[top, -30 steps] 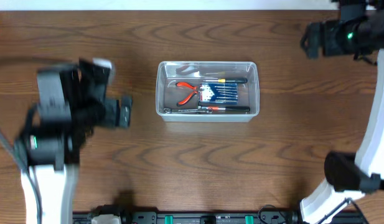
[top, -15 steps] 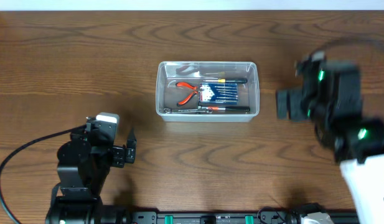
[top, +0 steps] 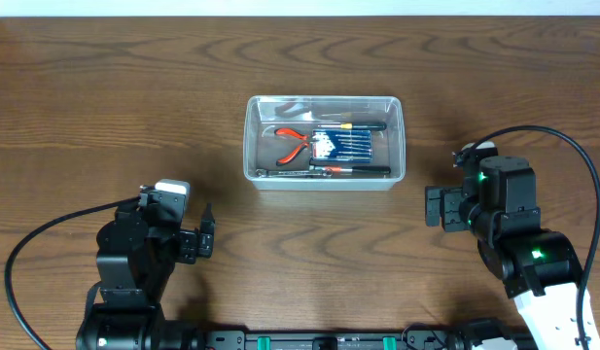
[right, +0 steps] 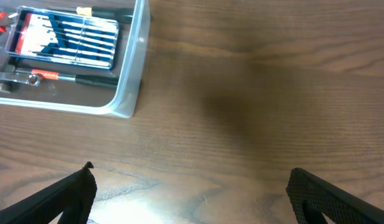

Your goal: Pack container

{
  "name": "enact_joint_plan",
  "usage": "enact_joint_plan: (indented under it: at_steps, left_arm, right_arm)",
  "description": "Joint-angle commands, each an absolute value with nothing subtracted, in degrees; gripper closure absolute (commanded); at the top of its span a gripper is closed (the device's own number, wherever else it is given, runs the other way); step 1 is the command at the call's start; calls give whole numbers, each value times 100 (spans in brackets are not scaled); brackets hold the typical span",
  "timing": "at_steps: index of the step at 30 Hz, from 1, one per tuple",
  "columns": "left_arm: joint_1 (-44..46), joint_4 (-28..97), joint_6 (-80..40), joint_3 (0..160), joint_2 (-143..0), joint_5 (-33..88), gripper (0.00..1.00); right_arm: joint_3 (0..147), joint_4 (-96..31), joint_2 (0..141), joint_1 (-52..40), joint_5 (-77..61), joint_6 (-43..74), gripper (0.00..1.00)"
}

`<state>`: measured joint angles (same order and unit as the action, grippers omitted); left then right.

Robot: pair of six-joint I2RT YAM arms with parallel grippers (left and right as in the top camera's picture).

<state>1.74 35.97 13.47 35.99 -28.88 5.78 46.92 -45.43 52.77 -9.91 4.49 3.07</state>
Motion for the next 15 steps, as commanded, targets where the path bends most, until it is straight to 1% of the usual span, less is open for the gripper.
enact_joint_plan:
  at_steps: [1, 8, 11, 15]
  left_arm:
    - [202, 3592, 1297, 3601, -2906, 530, 2]
    - [202, 3592, 1297, 3601, -2906, 530, 2]
    - [202, 3594, 1297, 3601, -2906, 530, 2]
    - [202, 3594, 1297, 3601, -2906, 530, 2]
  right_arm:
    - [4713, -4595, 5266, -974, 429, 425, 1]
    - [4713, -4613, 5277, -974, 429, 423, 1]
    - [4713, -4740, 5277, -974, 731, 314, 1]
    - [4711, -4442, 5227, -963, 832, 272, 1]
